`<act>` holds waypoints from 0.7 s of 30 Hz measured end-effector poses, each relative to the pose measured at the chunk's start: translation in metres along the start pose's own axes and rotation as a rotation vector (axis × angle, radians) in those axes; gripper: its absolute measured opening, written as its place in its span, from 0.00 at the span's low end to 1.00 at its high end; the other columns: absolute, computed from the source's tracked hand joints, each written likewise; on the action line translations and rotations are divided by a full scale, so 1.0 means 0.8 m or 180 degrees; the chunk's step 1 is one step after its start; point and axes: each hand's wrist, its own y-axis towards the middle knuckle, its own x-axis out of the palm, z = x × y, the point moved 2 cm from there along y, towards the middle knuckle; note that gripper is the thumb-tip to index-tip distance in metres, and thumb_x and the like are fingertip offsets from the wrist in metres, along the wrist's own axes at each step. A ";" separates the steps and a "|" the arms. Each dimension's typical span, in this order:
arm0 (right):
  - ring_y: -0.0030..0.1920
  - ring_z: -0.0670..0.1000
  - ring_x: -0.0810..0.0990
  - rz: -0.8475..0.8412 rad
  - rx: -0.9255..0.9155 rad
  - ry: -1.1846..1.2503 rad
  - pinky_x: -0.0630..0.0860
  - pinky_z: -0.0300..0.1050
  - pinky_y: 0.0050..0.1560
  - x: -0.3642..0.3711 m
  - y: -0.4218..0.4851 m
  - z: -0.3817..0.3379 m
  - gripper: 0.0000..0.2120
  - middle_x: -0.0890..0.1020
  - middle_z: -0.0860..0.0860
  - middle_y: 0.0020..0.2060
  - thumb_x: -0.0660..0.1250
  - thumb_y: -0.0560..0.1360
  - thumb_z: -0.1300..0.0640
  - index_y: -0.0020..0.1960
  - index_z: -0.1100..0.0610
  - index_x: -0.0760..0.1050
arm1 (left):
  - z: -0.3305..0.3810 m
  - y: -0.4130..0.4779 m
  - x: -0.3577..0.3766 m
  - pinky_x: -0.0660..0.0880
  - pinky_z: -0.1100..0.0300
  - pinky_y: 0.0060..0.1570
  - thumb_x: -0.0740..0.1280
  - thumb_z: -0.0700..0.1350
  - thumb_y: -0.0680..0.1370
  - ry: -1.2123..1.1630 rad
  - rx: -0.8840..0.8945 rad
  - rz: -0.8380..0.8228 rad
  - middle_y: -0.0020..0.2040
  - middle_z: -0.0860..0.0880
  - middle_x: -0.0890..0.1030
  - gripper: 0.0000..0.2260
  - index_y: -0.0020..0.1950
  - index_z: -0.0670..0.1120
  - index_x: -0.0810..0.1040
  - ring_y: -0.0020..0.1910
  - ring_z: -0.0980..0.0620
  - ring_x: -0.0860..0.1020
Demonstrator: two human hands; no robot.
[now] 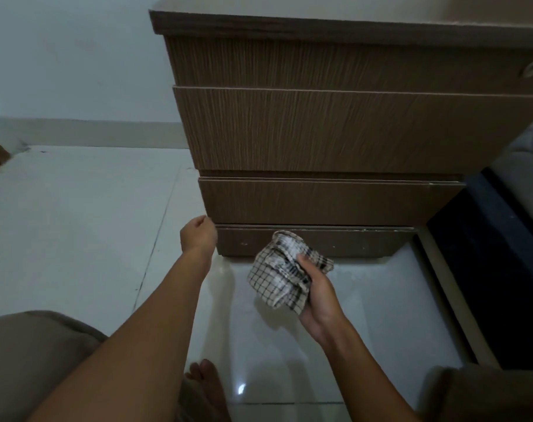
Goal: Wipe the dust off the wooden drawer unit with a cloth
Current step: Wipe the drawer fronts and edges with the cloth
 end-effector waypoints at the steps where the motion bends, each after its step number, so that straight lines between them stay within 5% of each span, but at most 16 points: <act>1: 0.59 0.60 0.81 0.0077 -0.0055 0.0108 0.73 0.59 0.65 -0.010 -0.001 -0.006 0.18 0.82 0.62 0.57 0.64 0.78 0.56 0.65 0.64 0.75 | -0.006 -0.001 0.008 0.73 0.53 0.55 0.58 0.44 0.82 0.0093 -0.0066 -0.0034 0.56 0.46 0.77 0.14 0.65 0.45 0.77 0.52 0.46 0.73; 5: 0.56 0.59 0.83 0.0433 -0.0374 0.0124 0.75 0.60 0.63 -0.041 -0.004 -0.033 0.17 0.83 0.61 0.56 0.66 0.77 0.58 0.64 0.64 0.75 | -0.022 0.002 0.024 0.73 0.53 0.60 0.60 0.44 0.81 0.0190 -0.0157 0.0200 0.60 0.42 0.79 0.15 0.64 0.40 0.78 0.59 0.40 0.77; 12: 0.53 0.58 0.84 0.1010 -0.0972 -0.0016 0.77 0.61 0.60 -0.104 -0.011 -0.082 0.18 0.84 0.58 0.54 0.68 0.77 0.57 0.64 0.62 0.76 | -0.031 0.022 0.026 0.78 0.50 0.59 0.64 0.45 0.76 -0.0249 -0.0534 0.0503 0.56 0.41 0.82 0.10 0.54 0.43 0.80 0.56 0.40 0.81; 16: 0.54 0.57 0.84 0.1300 -0.1239 0.0024 0.77 0.59 0.60 -0.136 -0.015 -0.098 0.18 0.84 0.57 0.54 0.69 0.76 0.56 0.64 0.60 0.76 | -0.029 0.024 0.027 0.73 0.44 0.64 0.61 0.42 0.78 -0.0075 -0.0460 0.0170 0.66 0.36 0.76 0.17 0.64 0.37 0.75 0.64 0.36 0.75; 21: 0.52 0.53 0.83 0.2112 -0.1611 -0.0181 0.78 0.55 0.60 -0.160 -0.027 -0.121 0.19 0.84 0.51 0.53 0.70 0.75 0.53 0.63 0.60 0.76 | -0.026 0.023 0.021 0.73 0.53 0.50 0.60 0.45 0.79 -0.0051 -0.0606 0.0147 0.55 0.44 0.76 0.12 0.59 0.41 0.73 0.51 0.44 0.73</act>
